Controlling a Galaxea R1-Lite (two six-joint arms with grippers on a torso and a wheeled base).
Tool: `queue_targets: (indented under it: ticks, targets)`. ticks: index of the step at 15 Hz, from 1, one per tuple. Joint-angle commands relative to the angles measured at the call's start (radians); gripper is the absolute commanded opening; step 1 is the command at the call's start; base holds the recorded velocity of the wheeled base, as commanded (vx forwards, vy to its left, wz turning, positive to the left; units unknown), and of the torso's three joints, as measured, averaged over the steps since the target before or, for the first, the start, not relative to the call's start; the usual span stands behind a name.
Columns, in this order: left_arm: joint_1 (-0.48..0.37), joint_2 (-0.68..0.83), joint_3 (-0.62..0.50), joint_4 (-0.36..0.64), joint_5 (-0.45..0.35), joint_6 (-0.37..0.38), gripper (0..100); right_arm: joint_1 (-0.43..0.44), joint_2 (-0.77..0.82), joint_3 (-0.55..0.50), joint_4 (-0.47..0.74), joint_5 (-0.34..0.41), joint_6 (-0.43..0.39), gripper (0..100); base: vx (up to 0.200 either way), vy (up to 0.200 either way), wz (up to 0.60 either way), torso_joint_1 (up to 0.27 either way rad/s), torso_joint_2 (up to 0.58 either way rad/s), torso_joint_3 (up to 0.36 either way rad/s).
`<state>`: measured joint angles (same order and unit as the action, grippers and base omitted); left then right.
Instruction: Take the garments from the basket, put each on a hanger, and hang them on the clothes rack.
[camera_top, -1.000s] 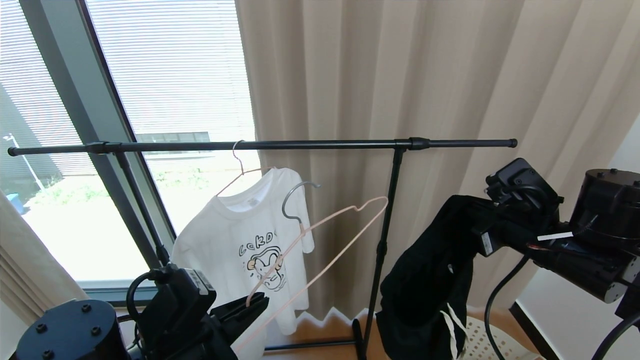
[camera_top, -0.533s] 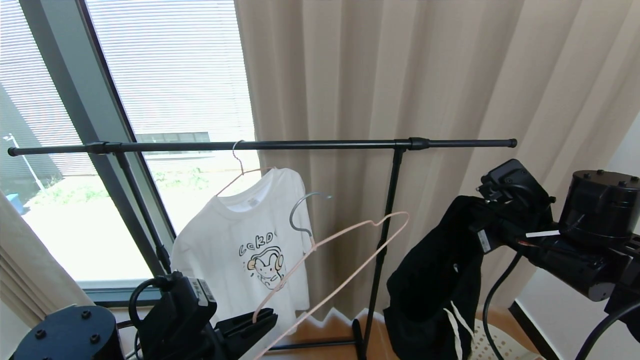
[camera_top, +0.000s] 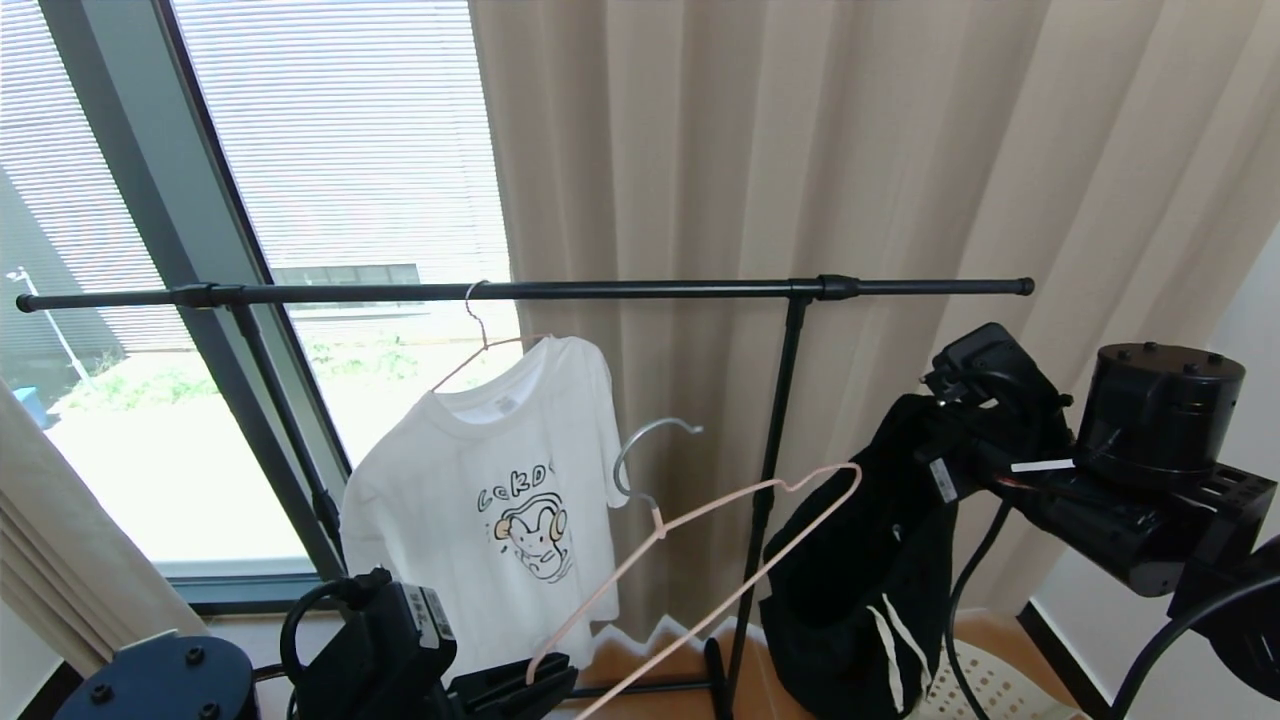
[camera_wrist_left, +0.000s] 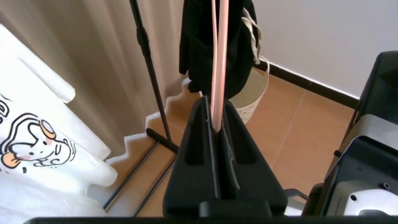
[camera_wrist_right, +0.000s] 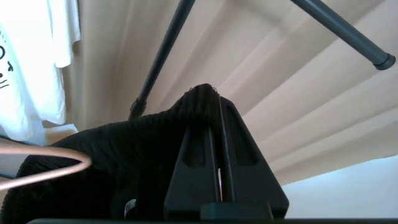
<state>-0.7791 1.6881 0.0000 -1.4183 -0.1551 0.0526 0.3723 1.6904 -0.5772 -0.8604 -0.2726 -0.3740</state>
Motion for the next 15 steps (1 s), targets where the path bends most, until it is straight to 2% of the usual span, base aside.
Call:
queue_targets:
  ticks: [1,15]
  targets:
    - [-0.019,0.018,0.000,-0.001,0.002,0.000,0,0.030,0.020,-0.003,-0.002,-0.002,0.003,0,0.000,0.000,0.00,0.000,0.00,0.000]
    - [-0.025,0.074,0.000,-0.037,0.005,-0.020,0,0.166,-0.012,0.031,0.000,-0.019,0.017,0,0.000,0.000,0.00,0.000,0.00,0.000]
